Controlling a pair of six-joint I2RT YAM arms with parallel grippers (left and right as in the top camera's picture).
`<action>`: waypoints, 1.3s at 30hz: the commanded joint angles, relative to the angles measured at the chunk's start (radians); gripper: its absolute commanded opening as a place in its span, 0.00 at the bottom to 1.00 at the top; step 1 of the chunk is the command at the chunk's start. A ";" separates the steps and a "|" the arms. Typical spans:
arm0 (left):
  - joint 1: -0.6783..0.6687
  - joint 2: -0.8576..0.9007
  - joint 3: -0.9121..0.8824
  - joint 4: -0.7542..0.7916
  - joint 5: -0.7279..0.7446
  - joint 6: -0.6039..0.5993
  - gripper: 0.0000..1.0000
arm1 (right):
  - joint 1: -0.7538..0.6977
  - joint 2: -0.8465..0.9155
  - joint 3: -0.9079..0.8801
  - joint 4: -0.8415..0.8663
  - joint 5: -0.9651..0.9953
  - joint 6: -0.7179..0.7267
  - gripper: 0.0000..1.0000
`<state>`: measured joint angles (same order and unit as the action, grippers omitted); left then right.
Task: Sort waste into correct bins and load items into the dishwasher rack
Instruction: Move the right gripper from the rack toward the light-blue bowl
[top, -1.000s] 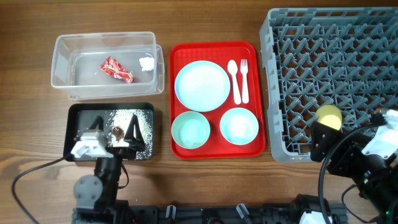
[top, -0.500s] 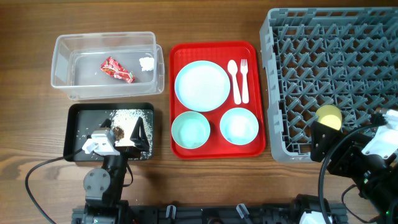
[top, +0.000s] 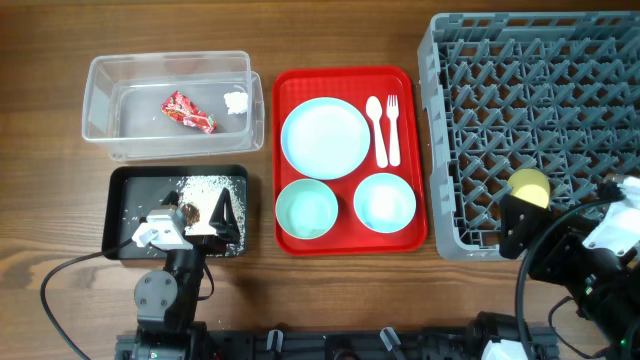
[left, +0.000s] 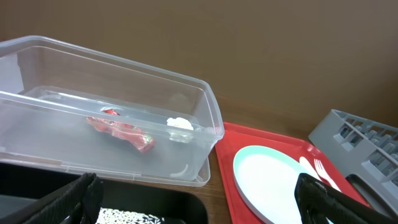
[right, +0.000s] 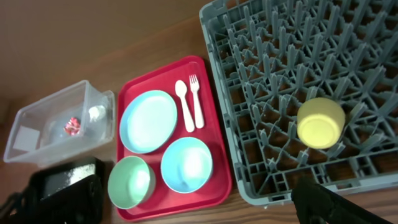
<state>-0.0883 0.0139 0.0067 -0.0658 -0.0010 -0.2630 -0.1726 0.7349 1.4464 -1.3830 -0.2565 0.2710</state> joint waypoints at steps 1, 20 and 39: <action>0.008 -0.007 -0.001 -0.007 0.008 0.013 1.00 | 0.006 0.002 -0.001 0.003 0.013 0.116 1.00; 0.008 -0.007 -0.001 -0.006 0.008 0.013 1.00 | 0.006 0.093 -0.227 -0.099 -0.278 -0.163 0.94; 0.008 -0.007 -0.001 -0.006 0.008 0.013 1.00 | 0.561 0.391 -0.028 0.003 0.164 0.129 1.00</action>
<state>-0.0883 0.0139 0.0067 -0.0662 -0.0013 -0.2630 0.2604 1.0615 1.3960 -1.3911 -0.3691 0.1822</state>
